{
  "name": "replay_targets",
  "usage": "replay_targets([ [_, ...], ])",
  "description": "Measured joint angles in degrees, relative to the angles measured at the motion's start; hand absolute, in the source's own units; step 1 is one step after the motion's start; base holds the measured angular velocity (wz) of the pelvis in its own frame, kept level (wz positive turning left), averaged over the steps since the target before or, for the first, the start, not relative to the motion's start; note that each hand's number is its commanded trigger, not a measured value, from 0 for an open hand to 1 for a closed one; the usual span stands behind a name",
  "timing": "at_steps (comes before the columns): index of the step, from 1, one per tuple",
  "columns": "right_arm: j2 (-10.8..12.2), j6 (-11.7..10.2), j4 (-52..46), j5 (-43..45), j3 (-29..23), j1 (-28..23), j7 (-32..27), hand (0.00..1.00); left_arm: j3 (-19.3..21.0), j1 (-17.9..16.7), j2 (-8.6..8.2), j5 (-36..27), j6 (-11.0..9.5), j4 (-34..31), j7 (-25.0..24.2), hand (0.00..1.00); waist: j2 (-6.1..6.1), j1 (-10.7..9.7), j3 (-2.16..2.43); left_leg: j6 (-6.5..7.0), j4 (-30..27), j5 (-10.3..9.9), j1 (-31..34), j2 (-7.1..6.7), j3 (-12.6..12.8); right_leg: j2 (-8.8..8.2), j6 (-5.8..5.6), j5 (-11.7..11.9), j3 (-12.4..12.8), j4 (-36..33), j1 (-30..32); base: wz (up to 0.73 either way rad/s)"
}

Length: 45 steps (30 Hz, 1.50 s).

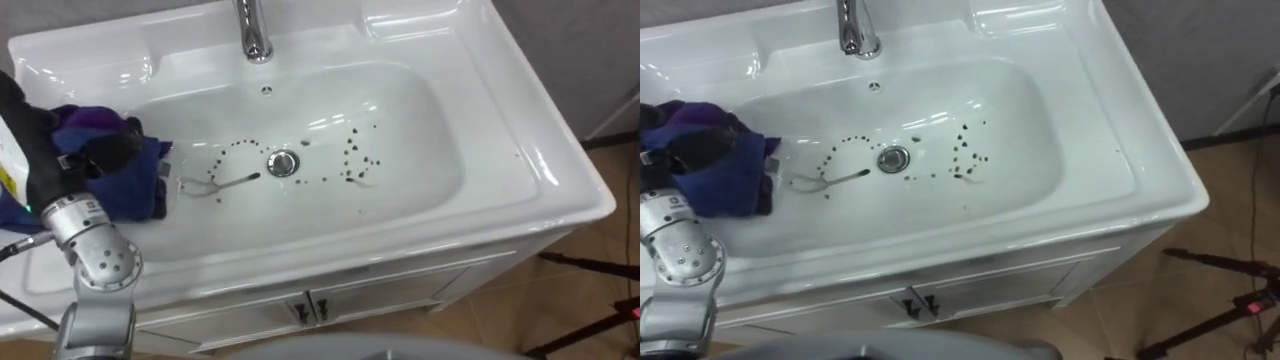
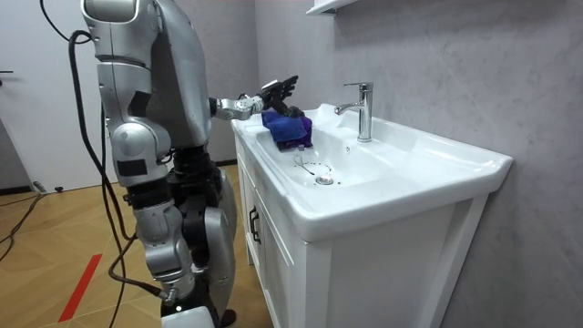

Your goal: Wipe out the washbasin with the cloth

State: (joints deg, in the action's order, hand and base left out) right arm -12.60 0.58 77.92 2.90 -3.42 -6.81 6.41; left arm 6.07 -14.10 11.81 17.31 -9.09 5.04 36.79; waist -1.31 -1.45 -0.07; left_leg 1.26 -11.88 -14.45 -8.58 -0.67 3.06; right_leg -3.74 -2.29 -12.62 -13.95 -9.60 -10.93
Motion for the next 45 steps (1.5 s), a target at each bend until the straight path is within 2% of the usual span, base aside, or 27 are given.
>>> replay_targets([
  [1, 0.0, 0.0, 0.0, 0.0, 0.0, 0.0, 0.0, 0.0, -0.5, 0.0, 0.0, 0.5, 0.1, 1.0, -0.2, 0.0, 0.02, 0.0, 0.28, 0.0, 0.0, 0.0, -0.1, 0.01, 0.0, 0.0, 0.0, 0.0, 0.0, 0.0, 0.0, 0.0],
  [3, 0.0, 0.0, 0.0, -0.1, 0.0, 0.0, 0.0, 0.0, -1.0, 0.0, -0.01, 0.5, 0.4, 1.6, -0.7, 0.0, 0.09, -0.1, 0.49, 0.0, 0.1, 0.0, -0.1, 0.02, -0.1, 0.0, 0.0, 0.0, 0.0, 0.0, -0.1, 0.0],
  [11, 0.2, 0.4, 0.0, -0.1, 0.0, 0.1, -0.8, 0.0, -2.8, 0.0, -0.31, 0.8, 0.6, 5.4, -2.5, 0.0, 0.34, -0.6, 0.1, 0.02, 0.1, 0.0, 0.1, 0.03, 0.0, 0.0, 0.02, 0.0, 0.0, -0.1, -0.1, 0.0],
  [13, 0.2, 0.4, 0.1, 0.0, 0.0, 0.2, -1.1, 0.0, -3.5, 0.0, -0.39, 0.8, 1.6, 6.8, -3.7, 0.0, 0.46, -0.8, 0.02, 0.02, 0.1, 0.0, 0.1, 0.04, 0.0, 0.01, 0.02, 0.0, -0.1, -0.1, -0.1, 0.0],
  [18, 0.3, 0.5, 0.2, 0.0, 0.0, 0.2, -1.3, 0.0, -4.2, 0.0, -0.39, 0.8, 2.0, 7.4, -3.8, 0.0, 0.53, -1.4, -0.18, 0.02, 0.1, 0.0, 0.1, 0.04, 0.0, 0.01, 0.02, 0.0, -0.1, -0.1, 0.0, 0.0],
  [29, 0.1, 0.8, 0.1, -0.3, 0.1, 0.0, -1.9, 0.0, -5.7, 0.4, -0.27, 0.8, 2.0, 12.0, -3.9, 0.0, -0.16, -1.9, -0.13, 0.02, 0.2, 0.0, -0.2, 0.09, 0.8, 0.06, 0.03, 0.0, 1.2, 0.0, 0.0, -0.04],
  [33, -0.2, 2.0, -0.1, -0.6, 0.0, -0.1, -1.9, 0.0, -5.7, 0.6, -0.27, 0.9, 2.1, 13.2, -3.7, 0.0, -0.66, -1.9, -0.08, 0.02, 0.7, 0.0, -0.9, 0.17, 1.6, 0.12, 0.03, 0.0, 1.6, -0.2, -0.1, -0.09],
  [38, -0.2, 2.2, -0.1, -0.6, 0.1, -0.2, -2.0, 0.0, -5.4, 0.7, -0.24, 1.5, 2.7, 13.7, -3.4, 0.0, -0.84, -1.9, 0.03, 0.02, 1.0, 0.0, -1.1, 0.29, 1.6, 0.33, 0.1, 0.1, 2.1, -0.2, 0.0, -0.04],
  [45, -0.2, 2.7, 0.0, -0.1, 0.1, -0.1, -2.0, 0.0, -4.8, 0.8, -0.24, 8.2, 2.9, 13.8, -1.5, 0.0, -0.94, -1.9, 0.1, 0.02, 1.1, 0.0, -1.2, 0.31, 1.6, 0.4, 0.1, 0.1, 2.3, -0.1, -0.1, 0.0],
])
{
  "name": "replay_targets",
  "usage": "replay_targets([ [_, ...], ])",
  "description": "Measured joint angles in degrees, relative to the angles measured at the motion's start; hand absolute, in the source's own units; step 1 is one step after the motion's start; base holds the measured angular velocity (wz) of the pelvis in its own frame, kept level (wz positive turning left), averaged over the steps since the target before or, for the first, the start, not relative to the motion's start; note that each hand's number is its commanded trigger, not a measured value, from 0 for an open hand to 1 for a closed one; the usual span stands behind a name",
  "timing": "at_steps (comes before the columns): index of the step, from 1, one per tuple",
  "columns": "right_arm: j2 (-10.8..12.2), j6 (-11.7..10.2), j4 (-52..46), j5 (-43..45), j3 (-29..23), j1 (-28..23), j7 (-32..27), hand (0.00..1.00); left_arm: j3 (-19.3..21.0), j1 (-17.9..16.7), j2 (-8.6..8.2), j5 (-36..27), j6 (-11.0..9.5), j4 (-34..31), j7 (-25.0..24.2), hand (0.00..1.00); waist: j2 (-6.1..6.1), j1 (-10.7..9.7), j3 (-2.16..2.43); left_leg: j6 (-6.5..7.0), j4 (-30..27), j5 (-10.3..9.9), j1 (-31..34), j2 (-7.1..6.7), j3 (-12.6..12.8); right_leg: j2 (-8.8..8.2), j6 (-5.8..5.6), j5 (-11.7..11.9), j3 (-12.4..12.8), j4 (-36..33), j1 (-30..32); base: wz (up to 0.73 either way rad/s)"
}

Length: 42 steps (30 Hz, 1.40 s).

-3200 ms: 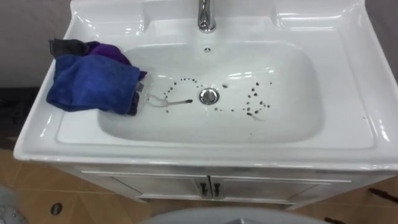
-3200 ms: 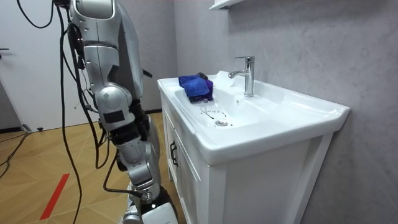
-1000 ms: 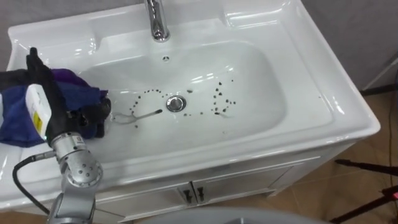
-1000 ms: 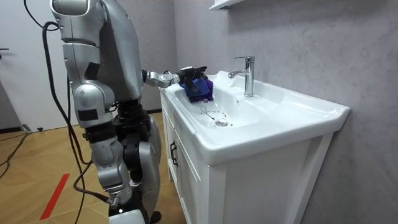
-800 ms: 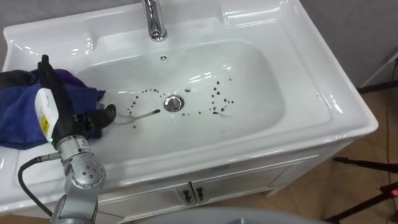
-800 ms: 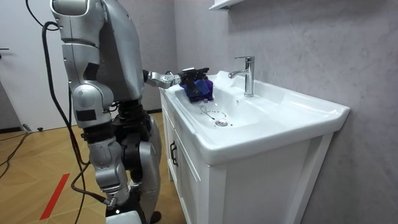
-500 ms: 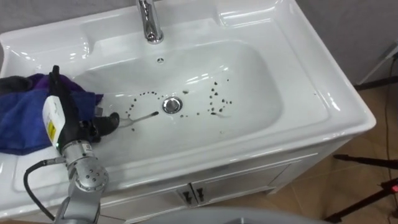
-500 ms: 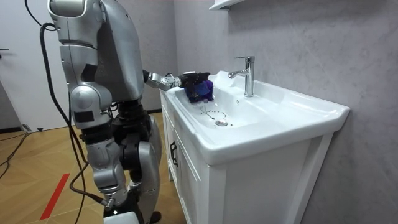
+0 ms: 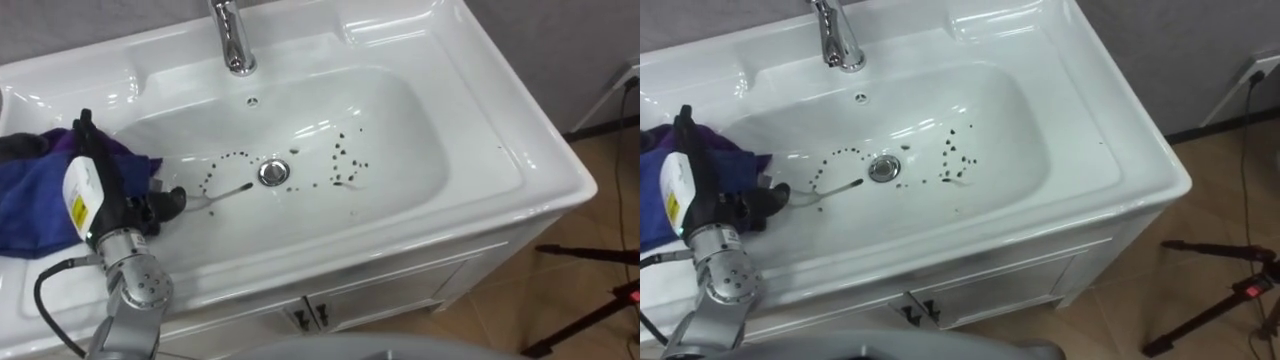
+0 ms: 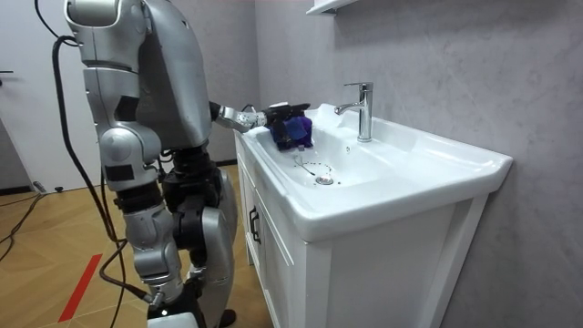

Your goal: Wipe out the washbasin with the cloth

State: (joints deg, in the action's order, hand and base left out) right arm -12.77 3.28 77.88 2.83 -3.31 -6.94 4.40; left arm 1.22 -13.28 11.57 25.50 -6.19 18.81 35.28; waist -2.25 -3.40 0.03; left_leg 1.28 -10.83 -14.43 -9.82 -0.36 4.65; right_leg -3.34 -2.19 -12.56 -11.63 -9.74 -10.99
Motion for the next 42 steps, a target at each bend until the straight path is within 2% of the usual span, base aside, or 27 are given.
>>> replay_targets([
  [4, 0.0, 0.1, 0.0, 0.0, 0.4, -0.1, -0.6, 0.0, 0.5, 0.0, -0.04, 5.1, 0.4, -0.2, 2.3, 0.0, 0.03, 0.0, 0.02, 0.0, 0.0, 0.0, 0.1, 0.01, 0.0, 0.05, 0.0, 0.0, 0.2, 0.1, 0.1, 0.0],
  [7, 0.0, 0.5, 0.0, 0.0, 0.8, -0.2, -0.7, 0.0, 1.0, 0.0, -0.04, 6.6, 0.9, -0.2, 4.3, 0.0, 0.05, 0.1, 0.03, 0.0, 0.0, 0.0, 0.1, 0.01, 0.0, 0.06, 0.0, 0.0, 0.2, 0.1, 0.1, 0.0],
  [19, 0.1, 0.6, 0.1, 2.1, 1.9, -0.8, -1.2, 0.0, 1.0, 0.0, -0.04, 6.8, 0.9, 0.0, 8.9, 0.0, 0.06, 0.3, 0.08, 0.0, 0.0, 0.0, -0.4, 0.01, 0.1, 0.05, 0.0, 0.0, 0.2, 0.0, 0.0, 0.0],
  [30, 0.1, 2.1, -0.3, 3.7, 2.6, -0.8, -0.5, 0.0, 1.0, 0.3, -0.01, 6.6, 1.8, 1.4, 9.3, 0.0, -0.09, 0.4, 0.19, -0.01, 0.0, 0.0, -0.7, 0.04, 0.1, 0.05, 0.01, 0.0, 0.1, 0.0, -0.3, 0.0],
  [35, 0.2, 2.7, -0.7, 3.7, 2.7, -0.5, -0.5, 0.0, 1.3, 2.2, 0.0, 6.3, 2.1, 4.6, 9.2, 0.0, -0.11, 0.4, 0.21, -0.01, 0.1, 0.0, -1.2, 0.03, 0.1, 0.05, 0.01, 0.0, 0.2, 0.1, -1.0, 0.0],
  [42, 0.2, 3.8, -2.4, 3.7, 2.6, -0.6, -0.5, 0.0, 3.7, 3.0, -0.08, 5.4, 2.5, 7.6, 9.3, 0.0, -0.05, 0.4, 0.52, -0.01, 0.2, 0.0, -1.7, 0.05, 0.3, 0.12, 0.01, 0.0, 0.9, 0.0, -1.1, -0.05],
])
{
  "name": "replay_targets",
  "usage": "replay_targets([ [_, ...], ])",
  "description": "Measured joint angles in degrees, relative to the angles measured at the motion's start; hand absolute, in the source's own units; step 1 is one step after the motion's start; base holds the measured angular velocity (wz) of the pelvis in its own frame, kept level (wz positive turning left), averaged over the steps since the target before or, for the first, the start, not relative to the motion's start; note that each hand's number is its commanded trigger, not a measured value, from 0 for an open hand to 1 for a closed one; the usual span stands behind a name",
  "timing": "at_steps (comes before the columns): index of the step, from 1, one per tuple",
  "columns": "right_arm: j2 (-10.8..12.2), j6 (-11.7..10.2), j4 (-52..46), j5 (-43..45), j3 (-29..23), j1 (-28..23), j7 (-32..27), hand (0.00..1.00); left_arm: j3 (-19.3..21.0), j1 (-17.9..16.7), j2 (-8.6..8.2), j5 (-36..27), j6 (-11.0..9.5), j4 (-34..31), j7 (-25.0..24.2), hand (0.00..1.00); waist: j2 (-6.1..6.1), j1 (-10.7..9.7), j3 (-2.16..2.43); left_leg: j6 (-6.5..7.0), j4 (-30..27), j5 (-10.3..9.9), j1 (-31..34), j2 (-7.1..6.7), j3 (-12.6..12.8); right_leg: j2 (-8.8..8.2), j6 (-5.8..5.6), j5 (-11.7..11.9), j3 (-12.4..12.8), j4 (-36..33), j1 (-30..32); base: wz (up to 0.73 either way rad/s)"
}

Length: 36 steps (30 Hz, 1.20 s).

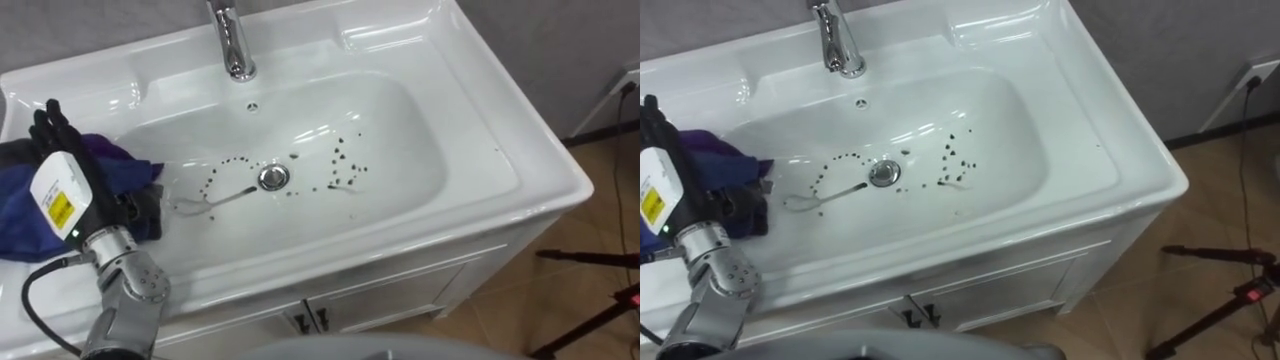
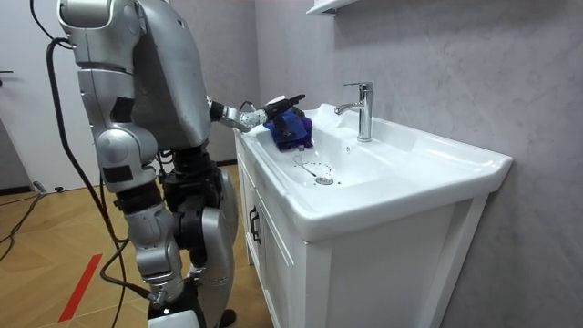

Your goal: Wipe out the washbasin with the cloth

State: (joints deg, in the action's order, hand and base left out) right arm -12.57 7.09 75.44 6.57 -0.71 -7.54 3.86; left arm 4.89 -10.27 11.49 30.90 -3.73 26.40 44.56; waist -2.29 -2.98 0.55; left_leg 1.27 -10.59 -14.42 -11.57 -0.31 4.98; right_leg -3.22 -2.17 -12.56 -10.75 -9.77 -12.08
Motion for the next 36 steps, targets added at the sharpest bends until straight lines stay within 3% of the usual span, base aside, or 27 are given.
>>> replay_targets([
  [6, 0.0, 0.1, -0.1, 0.4, 0.0, -0.3, 0.0, 0.0, 1.7, 1.4, 0.28, -1.5, 1.1, 3.7, 0.0, 0.0, 0.49, 0.0, 0.4, 0.0, 0.2, 0.0, -0.3, -0.05, 0.0, 0.06, 0.0, 0.0, 1.0, 0.0, 0.2, -0.09],
  [15, 0.0, 0.5, -0.2, 1.0, -0.6, -0.5, -0.1, 0.0, 2.0, 1.4, 0.34, -1.5, 3.1, 4.4, -0.2, 0.0, 0.29, 0.1, 0.42, 0.0, 1.1, 0.0, -1.0, 0.03, -0.1, 0.23, 0.0, 0.0, 1.3, 0.1, 0.2, -0.03],
  [32, 0.0, 0.6, 1.5, -2.1, -0.6, -0.8, 1.5, 0.0, 4.0, 1.7, 0.33, -4.5, 3.4, 4.2, -0.3, 0.0, 0.29, 0.1, 0.36, 0.0, 1.3, 0.0, -0.9, 0.15, -0.3, 0.38, 0.0, 0.0, 1.3, 0.1, 0.4, 0.0],
  [36, 0.0, 1.8, 1.5, -3.1, -0.6, -1.0, 1.5, 0.0, 4.5, 1.8, 0.33, -6.5, 3.3, 4.2, -0.3, 0.0, 0.26, 0.2, 0.36, 0.0, 1.3, 0.0, -0.1, 0.16, -0.4, 0.39, 0.07, 0.0, 1.4, 0.0, 1.3, 0.0],
])
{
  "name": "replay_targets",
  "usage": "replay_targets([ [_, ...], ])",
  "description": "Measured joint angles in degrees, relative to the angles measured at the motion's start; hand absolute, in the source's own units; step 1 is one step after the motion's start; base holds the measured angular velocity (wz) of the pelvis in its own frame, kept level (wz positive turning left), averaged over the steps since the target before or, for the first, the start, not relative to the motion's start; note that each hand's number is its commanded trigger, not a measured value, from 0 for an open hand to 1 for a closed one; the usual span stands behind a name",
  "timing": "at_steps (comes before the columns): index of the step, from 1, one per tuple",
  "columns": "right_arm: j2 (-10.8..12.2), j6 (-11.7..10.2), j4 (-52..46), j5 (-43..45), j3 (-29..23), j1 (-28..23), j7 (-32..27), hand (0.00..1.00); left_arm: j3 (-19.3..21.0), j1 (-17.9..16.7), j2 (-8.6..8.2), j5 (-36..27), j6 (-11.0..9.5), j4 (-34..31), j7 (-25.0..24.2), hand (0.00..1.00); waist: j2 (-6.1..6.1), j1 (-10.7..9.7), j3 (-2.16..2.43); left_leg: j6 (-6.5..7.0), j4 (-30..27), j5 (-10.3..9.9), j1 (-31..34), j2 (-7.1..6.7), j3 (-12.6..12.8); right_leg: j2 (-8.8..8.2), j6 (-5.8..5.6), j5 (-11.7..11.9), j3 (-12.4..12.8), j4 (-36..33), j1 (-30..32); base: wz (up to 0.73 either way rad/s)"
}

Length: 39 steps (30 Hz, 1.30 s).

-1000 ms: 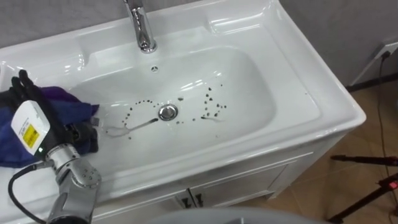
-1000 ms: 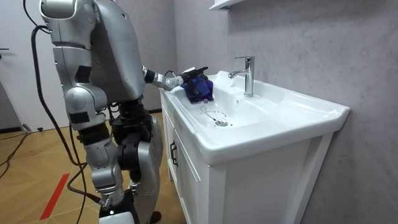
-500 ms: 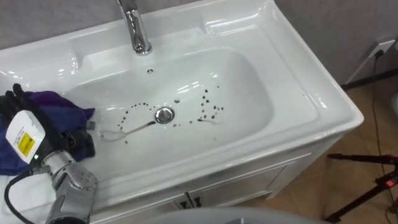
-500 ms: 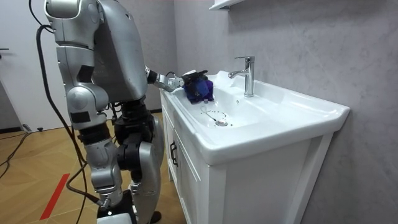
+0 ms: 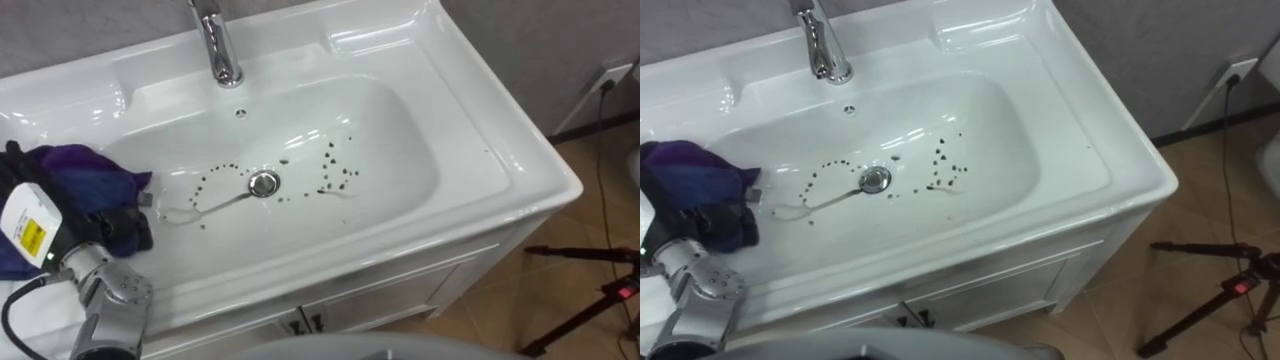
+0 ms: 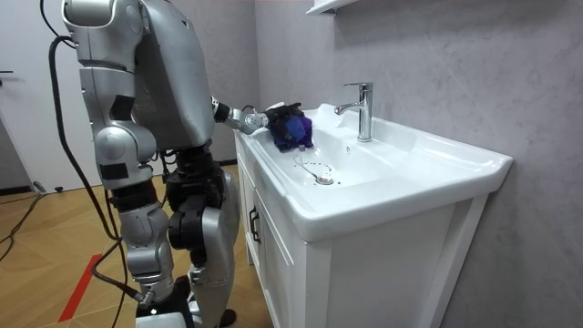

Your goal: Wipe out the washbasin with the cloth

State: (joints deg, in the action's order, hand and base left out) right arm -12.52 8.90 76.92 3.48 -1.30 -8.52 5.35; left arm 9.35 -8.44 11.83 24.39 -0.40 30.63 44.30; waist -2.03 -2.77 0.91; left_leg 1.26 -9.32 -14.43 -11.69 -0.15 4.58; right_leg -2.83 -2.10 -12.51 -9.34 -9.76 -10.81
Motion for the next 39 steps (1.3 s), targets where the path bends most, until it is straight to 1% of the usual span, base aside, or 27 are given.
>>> replay_targets([
  [6, 0.3, 0.7, 0.0, -0.6, 0.0, -0.6, 0.3, 0.0, 0.2, -0.1, 0.0, -0.3, -0.5, 0.1, 0.0, 0.0, -0.03, 0.2, -0.01, 0.0, -0.1, 0.0, 0.1, 0.01, -0.2, 0.05, 0.01, 0.0, -0.1, 0.1, -0.1, 0.0],
  [9, 0.3, 1.1, -0.3, -0.8, 0.0, -0.7, 0.2, 0.0, 0.2, -0.2, -0.01, -2.1, -0.8, 0.1, 0.1, 0.0, -0.01, 0.2, 0.0, 0.0, -0.1, 0.0, 0.0, 0.01, -0.2, 0.05, 0.01, 0.0, 0.0, 0.1, -0.1, 0.0],
  [12, 0.3, 1.3, -0.5, -0.8, -0.2, -0.8, -0.5, 0.0, 0.2, -0.7, -0.01, -2.5, -0.9, 0.3, 0.1, 0.0, 0.02, 0.3, 0.01, 0.0, 0.0, 0.0, 0.0, 0.01, -0.2, 0.05, 0.01, 0.0, -0.1, 0.0, -0.1, 0.0],
  [15, 0.2, 2.0, -0.9, -0.9, -0.6, -0.6, -1.1, 0.0, 0.2, -0.7, 0.0, -3.7, -1.2, 0.4, 0.1, 0.0, 0.03, 0.3, 0.01, 0.0, 0.0, 0.0, 0.0, 0.02, -0.1, 0.05, 0.01, 0.0, 0.0, 0.0, 0.0, 0.0],
  [20, 0.2, 3.2, -1.5, -0.3, -1.5, -0.5, -1.0, 0.0, 0.2, 0.0, 0.2, -3.9, -1.6, 3.4, -0.1, 0.0, -0.37, 0.4, 0.14, 0.0, 0.1, 0.0, -0.1, 0.07, 0.1, 0.18, 0.02, 0.0, 0.7, 0.0, 0.2, -0.06],
  [21, 0.2, 3.2, -1.7, 0.1, -2.4, -0.7, -1.0, 0.0, 0.2, 0.1, 0.27, -3.9, -1.6, 3.9, -0.3, 0.06, -0.56, 0.4, 0.26, 0.0, 0.2, 0.0, -0.1, 0.1, 0.1, 0.24, 0.04, 0.0, 0.8, 0.0, 0.4, -0.09],
  [22, 0.1, 3.4, -2.1, 0.7, -2.7, -1.0, -1.0, 0.0, 0.2, 0.1, 0.36, -3.9, -1.6, 4.5, -0.6, 0.18, -0.72, 0.4, 0.36, -0.01, 0.3, 0.0, -0.1, 0.15, 0.1, 0.3, 0.08, 0.0, 1.0, -0.1, 0.4, -0.09],
  [23, 0.1, 3.5, -2.3, 1.2, -3.0, -1.1, -1.0, 0.0, 0.2, 0.1, 0.43, -3.9, -1.6, 4.8, -0.8, 0.23, -0.77, 0.4, 0.41, -0.03, 0.3, 0.0, -0.1, 0.19, 0.1, 0.33, 0.11, 0.0, 1.0, -0.1, 0.4, -0.09],
  [24, 0.1, 3.7, -2.9, 1.9, -3.9, -1.2, -1.0, 0.0, 0.2, 0.0, 0.56, -3.8, -1.6, 5.3, -1.1, 0.48, -0.8, 0.4, 0.43, -0.05, 0.3, 0.0, -0.4, 0.27, 0.1, 0.4, 0.16, 0.1, 1.0, 0.0, 0.3, -0.08],
  [26, 0.1, 3.7, -3.0, 2.5, -5.1, -1.6, -1.1, 0.0, 0.5, 0.0, 0.7, -3.7, -1.6, 6.1, -1.3, 0.56, -0.83, 0.4, 0.46, -0.07, 0.4, 0.0, -1.1, 0.36, 0.1, 0.54, 0.31, 0.0, 1.3, 0.0, -0.3, -0.1],
  [27, 0.0, 3.7, -3.2, 3.1, -5.7, -1.6, -1.3, 0.0, 0.6, 0.0, 0.84, -3.7, -1.6, 6.9, -1.2, 0.65, -0.93, 0.4, 0.52, -0.07, 0.4, 0.0, -1.5, 0.39, 0.0, 0.56, 0.51, -0.1, 1.4, 0.0, -0.5, -0.13],
  [28, 0.0, 3.7, -3.3, 3.1, -5.8, -1.7, -1.5, 0.0, 0.6, 0.0, 0.96, -3.6, -1.6, 7.2, -1.1, 0.86, -1.02, 0.5, 0.53, -0.08, 0.5, 0.0, -1.6, 0.46, 0.0, 0.62, 0.57, -0.2, 1.5, 0.0, -0.6, -0.11],
  [29, 0.0, 3.8, -3.4, 3.1, -5.8, -1.8, -1.4, 0.0, 0.7, 0.0, 1.03, -3.5, -1.6, 7.2, -1.0, 1.0, -1.03, 0.5, 0.53, -0.14, 0.5, 0.1, -1.8, 0.5, 0.0, 0.65, 0.61, -0.2, 1.4, 0.0, -0.7, 0.0],
  [31, 0.0, 4.6, -3.4, 3.1, -5.8, -1.9, -1.4, 0.0, 0.7, 0.0, 1.81, -2.6, -1.6, 7.7, -0.6, 1.0, -1.11, 0.7, 0.56, -0.34, 0.7, 0.2, -2.1, 0.55, 0.1, 0.72, 0.77, -0.3, 1.4, 0.0, -1.0, 0.0],
  [33, 0.0, 5.6, -3.4, 3.1, -6.2, -1.7, -1.0, 0.0, 0.9, 0.0, 2.41, -1.7, -1.6, 8.6, -1.5, 1.0, -1.19, 1.1, 0.6, -0.81, 0.8, 0.5, -2.6, 0.56, 0.2, 0.7, 1.01, -0.4, 1.5, -0.1, -1.2, -0.04],
  [35, 0.0, 5.7, -3.6, 3.1, -6.2, -1.6, -0.8, 0.0, 1.9, 0.0, 2.37, -1.2, -1.6, 8.9, -1.3, 1.0, -1.18, 1.1, 0.61, -0.91, 0.9, 0.5, -2.9, 0.66, 0.0, 0.74, 1.21, -0.6, 1.5, -0.3, -1.4, -0.08],
  [38, -0.1, 6.2, -3.7, 3.1, -6.2, -1.7, -0.8, 0.0, 2.0, 0.0, 2.56, -1.0, -1.6, 8.9, -1.1, 1.0, -1.27, 1.1, 0.67, -1.09, 0.9, 0.7, -3.0, 0.78, 0.1, 0.89, 1.33, -0.6, 1.5, -0.3, -1.5, 0.0],
  [39, -0.2, 6.5, -3.7, 3.1, -6.2, -1.7, -0.8, 0.0, 2.0, 0.0, 2.8, -1.0, -1.6, 9.0, -1.2, 1.0, -1.38, 1.2, 0.76, -1.18, 0.9, 0.7, -3.0, 0.81, 0.1, 0.92, 1.4, -0.7, 1.5, -0.3, -1.5, 0.0],
])
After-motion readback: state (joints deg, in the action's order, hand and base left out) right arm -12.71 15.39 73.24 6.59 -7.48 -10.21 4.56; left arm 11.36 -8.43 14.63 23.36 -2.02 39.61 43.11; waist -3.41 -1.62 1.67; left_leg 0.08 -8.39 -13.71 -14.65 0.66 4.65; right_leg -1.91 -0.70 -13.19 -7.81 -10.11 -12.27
